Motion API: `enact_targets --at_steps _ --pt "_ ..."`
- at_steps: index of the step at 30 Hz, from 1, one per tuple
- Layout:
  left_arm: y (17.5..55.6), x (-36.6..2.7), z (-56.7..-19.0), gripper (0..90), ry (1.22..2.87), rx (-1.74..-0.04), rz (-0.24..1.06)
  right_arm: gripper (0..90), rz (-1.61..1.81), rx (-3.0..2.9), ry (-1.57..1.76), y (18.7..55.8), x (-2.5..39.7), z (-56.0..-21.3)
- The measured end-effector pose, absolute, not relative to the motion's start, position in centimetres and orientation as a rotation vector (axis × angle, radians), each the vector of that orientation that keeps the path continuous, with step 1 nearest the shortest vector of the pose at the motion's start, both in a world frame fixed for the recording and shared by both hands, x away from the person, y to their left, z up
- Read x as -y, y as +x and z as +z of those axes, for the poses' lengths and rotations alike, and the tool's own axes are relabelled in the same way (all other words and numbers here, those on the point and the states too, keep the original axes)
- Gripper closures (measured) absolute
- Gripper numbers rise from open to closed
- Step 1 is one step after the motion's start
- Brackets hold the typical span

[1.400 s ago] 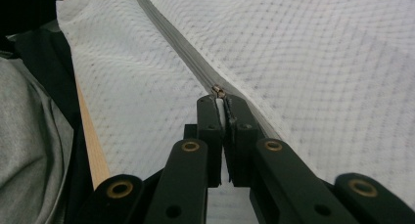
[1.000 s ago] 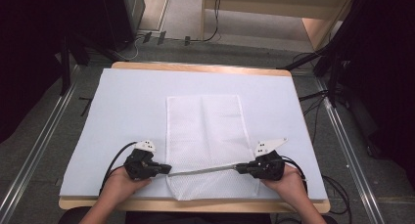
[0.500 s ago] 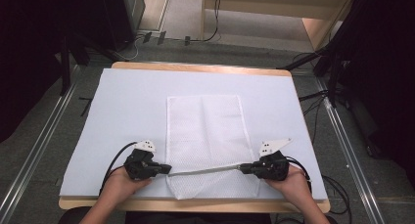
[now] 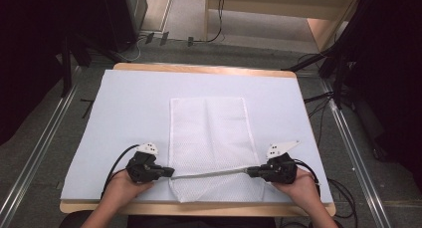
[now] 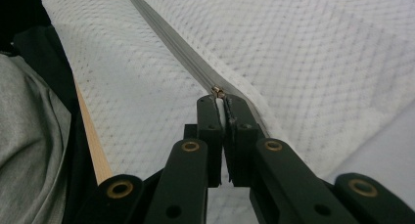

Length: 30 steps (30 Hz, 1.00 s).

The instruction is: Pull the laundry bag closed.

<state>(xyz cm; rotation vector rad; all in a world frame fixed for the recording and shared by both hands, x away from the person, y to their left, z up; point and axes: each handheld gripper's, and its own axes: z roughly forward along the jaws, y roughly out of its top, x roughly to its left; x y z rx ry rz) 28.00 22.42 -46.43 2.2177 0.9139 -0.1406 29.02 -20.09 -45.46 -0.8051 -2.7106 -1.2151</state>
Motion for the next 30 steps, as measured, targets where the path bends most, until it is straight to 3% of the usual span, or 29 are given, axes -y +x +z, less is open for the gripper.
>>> enact_targets --at_steps 30 --pt "28.0 -22.4 -46.4 90.0 2.219 -0.915 -0.14 88.7 -1.186 2.719 -0.857 28.9 23.9 -46.0"
